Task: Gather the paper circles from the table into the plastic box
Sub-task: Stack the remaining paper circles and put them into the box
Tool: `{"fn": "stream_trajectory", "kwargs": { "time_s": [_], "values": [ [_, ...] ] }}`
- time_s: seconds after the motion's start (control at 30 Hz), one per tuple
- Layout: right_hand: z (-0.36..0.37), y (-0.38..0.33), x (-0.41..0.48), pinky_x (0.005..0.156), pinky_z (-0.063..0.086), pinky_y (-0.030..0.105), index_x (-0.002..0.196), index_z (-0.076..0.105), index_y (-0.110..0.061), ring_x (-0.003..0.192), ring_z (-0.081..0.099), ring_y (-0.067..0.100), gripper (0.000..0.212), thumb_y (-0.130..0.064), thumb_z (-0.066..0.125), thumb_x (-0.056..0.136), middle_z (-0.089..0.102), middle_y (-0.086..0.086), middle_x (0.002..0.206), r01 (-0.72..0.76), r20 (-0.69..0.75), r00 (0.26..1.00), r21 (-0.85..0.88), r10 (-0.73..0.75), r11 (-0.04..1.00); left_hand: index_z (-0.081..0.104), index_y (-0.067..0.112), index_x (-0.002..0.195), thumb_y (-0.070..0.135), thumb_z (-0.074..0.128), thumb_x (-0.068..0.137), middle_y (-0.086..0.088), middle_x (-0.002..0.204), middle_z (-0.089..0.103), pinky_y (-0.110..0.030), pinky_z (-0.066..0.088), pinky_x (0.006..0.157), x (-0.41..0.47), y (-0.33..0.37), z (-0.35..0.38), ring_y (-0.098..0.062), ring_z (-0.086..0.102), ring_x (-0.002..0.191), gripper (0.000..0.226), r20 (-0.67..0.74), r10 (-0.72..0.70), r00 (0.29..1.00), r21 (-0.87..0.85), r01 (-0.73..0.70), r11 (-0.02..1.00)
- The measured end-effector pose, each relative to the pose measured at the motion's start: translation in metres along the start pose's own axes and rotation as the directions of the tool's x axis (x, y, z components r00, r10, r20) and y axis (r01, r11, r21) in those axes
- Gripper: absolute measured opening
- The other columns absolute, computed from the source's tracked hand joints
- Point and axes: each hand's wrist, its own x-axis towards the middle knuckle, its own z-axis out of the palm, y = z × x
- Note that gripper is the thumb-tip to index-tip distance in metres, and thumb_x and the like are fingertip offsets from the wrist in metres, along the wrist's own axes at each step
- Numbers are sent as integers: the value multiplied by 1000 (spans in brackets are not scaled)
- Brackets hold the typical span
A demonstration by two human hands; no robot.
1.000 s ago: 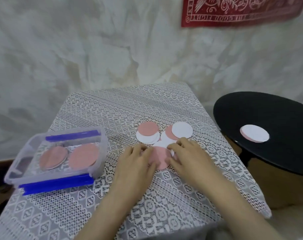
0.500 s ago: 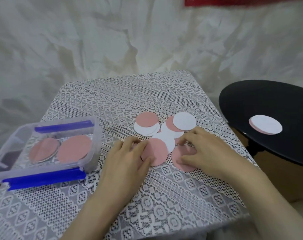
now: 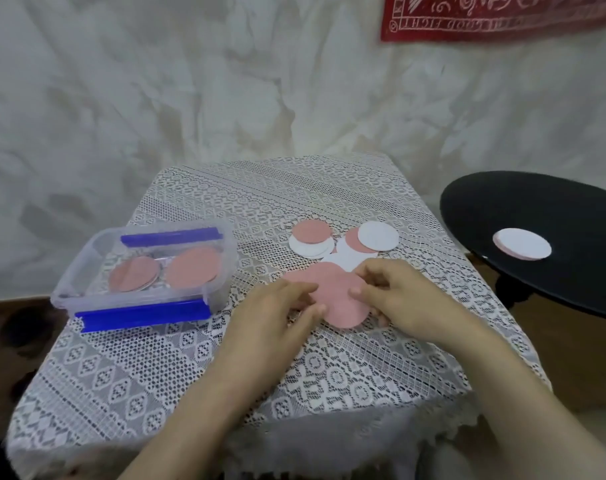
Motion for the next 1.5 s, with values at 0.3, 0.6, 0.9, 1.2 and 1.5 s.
{"fn": "stream_trajectory", "kwargs": {
  "time_s": [0.3, 0.6, 0.9, 1.2, 1.5],
  "values": [
    [28, -13, 22, 60, 50, 20, 116, 65, -27, 65, 63, 11, 24, -10, 56, 101, 69, 9, 87, 25, 121, 992, 95, -37, 995, 60, 35, 106, 39, 62, 95, 14, 90, 69, -31, 54, 69, -1, -19, -11, 0, 62, 80, 12, 1, -169, 986, -338, 159, 928],
    [23, -10, 44, 79, 47, 32, 120, 57, -39, 94, 57, 7, 47, -53, 77, 80, 51, -17, 109, 22, -9, 999, -491, -31, 871, 53, 36, 110, 30, 47, 103, 19, 93, 64, -17, 43, 67, 4, -35, -10, 10, 55, 91, 11, 13, -222, 975, -293, 216, 931],
    [20, -6, 46, 89, 50, 40, 108, 54, -38, 100, 58, 12, 42, -53, 78, 77, 49, -16, 113, -16, -38, 999, -434, -1, 901, 53, 35, 118, 30, 46, 104, 18, 95, 64, -20, 47, 66, 9, -29, -9, 9, 57, 87, 17, 35, -260, 965, -302, 258, 918],
    [12, 5, 40, 69, 44, 36, 94, 48, -30, 79, 56, 15, 28, -36, 74, 87, 59, -9, 89, -22, -153, 988, -349, -34, 937, 53, 38, 113, 28, 47, 103, 13, 90, 67, -39, 56, 73, 8, -18, -12, -3, 62, 79, 15, 35, -271, 962, -300, 269, 915],
    [5, 10, 27, 61, 37, 34, 92, 54, -10, 64, 45, 14, 21, -28, 53, 102, 54, 2, 78, 42, -159, 986, -66, -52, 997, 53, 39, 115, 25, 47, 101, 10, 79, 67, -41, 52, 58, 5, -13, -10, -13, 56, 53, 20, 26, -260, 965, -326, 254, 910]
  ]
}}
